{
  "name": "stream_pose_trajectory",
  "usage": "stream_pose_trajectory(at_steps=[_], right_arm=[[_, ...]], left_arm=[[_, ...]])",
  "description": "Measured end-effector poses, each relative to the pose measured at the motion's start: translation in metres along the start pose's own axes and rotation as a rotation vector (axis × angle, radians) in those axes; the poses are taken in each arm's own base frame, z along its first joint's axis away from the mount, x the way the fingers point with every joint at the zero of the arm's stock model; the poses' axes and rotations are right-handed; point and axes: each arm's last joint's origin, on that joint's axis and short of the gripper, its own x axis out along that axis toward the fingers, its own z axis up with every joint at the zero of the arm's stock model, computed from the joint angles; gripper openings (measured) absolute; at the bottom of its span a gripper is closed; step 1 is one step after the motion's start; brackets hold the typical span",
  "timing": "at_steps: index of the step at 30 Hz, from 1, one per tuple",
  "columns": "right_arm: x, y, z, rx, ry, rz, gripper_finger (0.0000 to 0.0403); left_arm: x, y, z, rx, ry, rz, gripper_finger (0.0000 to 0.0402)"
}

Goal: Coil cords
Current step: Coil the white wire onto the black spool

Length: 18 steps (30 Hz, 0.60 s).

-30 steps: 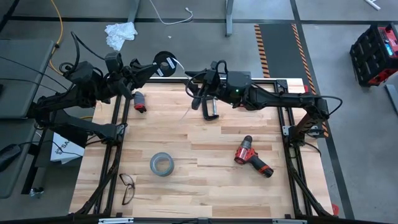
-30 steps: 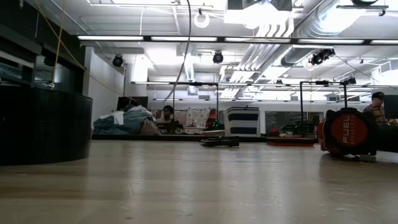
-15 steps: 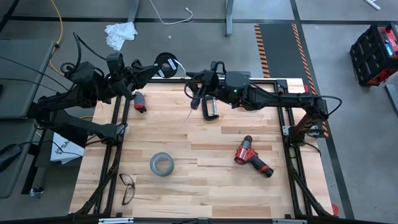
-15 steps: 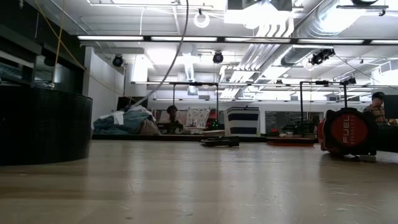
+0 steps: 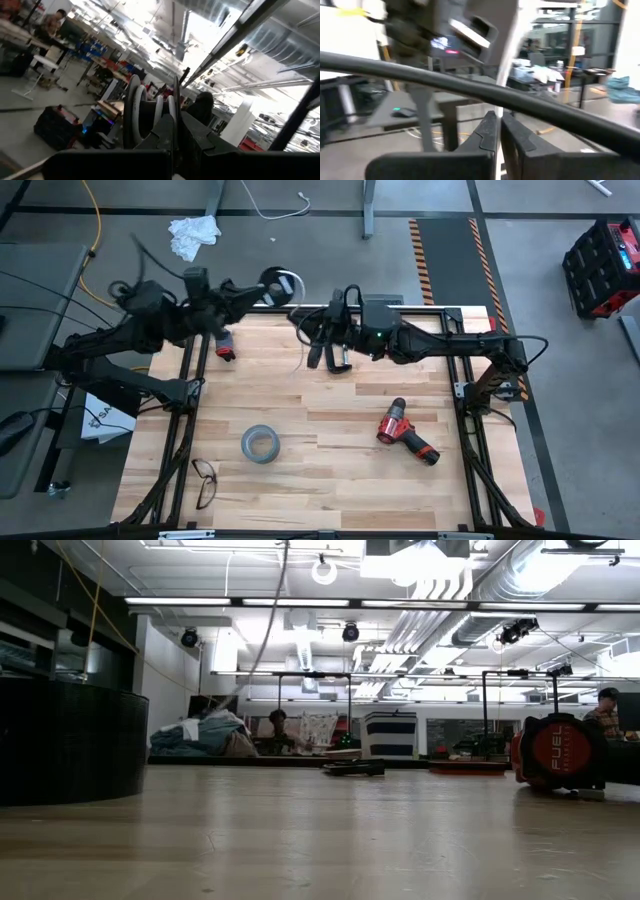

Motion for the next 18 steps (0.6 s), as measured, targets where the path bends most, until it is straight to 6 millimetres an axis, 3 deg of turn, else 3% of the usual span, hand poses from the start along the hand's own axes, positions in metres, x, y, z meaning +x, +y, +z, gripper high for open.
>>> stream_pose_trajectory(at_steps=[10,18], right_arm=[[-0.007,0.027,0.004,-0.009,-0.044,0.084,0.0001],[-0.007,0.029,0.003,-0.038,-0.035,0.092,0.0001]], left_arm=[[0.033,0.015,-0.017,-0.009,-0.033,0.047,0.0004],[0.043,0.020,-0.014,-0.197,-0.094,-0.010,0.0004]])
